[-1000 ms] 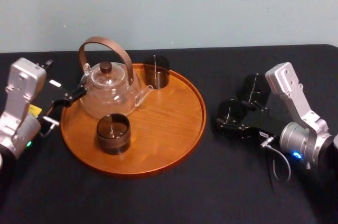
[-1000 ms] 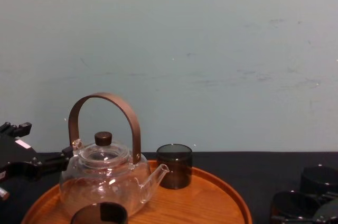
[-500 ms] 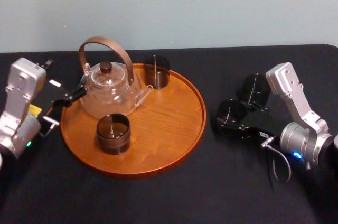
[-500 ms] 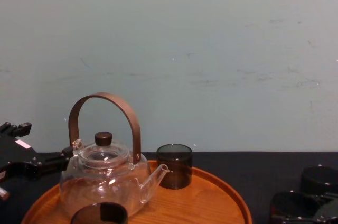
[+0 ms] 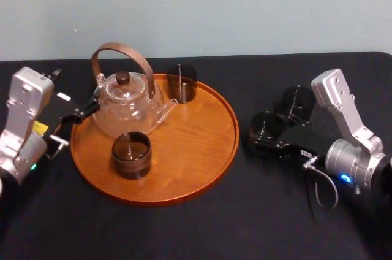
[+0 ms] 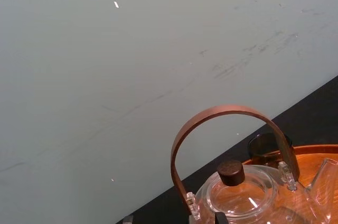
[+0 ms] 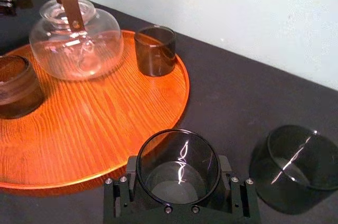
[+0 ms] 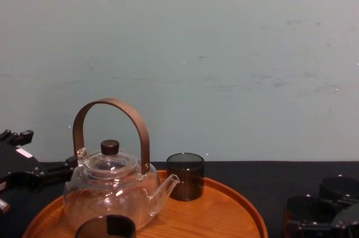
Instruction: Pick up the glass from the table and place it on the tray.
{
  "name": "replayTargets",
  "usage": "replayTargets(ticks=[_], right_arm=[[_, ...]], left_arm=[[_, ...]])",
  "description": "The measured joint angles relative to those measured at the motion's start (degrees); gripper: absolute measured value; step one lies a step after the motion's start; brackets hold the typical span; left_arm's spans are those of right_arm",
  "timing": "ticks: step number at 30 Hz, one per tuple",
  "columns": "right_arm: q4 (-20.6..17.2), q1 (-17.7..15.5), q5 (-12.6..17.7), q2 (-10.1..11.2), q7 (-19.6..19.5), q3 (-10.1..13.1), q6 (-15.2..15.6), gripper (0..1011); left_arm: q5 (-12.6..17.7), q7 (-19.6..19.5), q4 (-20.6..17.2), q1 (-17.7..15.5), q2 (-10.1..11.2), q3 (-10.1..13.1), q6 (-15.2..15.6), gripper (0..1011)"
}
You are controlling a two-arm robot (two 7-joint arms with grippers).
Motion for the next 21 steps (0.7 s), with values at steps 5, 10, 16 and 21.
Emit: replayTargets(ticks=[5, 10, 16, 21], right_arm=[[-2.29, -0.20, 0.00, 0.60, -0.03, 0.03, 0.15, 903], [-4.51, -0.22, -0.23, 0.96, -0.11, -0.33, 0.59, 903], [-6.77, 0.54, -1.41, 0.59, 0.06, -2.25, 1.17, 903], [-6.97, 1.74, -2.40, -0.37, 0.46, -4.11, 1.46, 903]], left_arm=[[0.00, 0.00, 0.00, 0.00, 0.00, 0.00, 0.00, 1001], [0.00, 0.00, 0.00, 0.00, 0.00, 0.00, 0.00, 1001], [0.00, 0.00, 0.00, 0.00, 0.00, 0.00, 0.00, 1001], [0.00, 0.00, 0.00, 0.00, 0.00, 0.00, 0.00, 1001]])
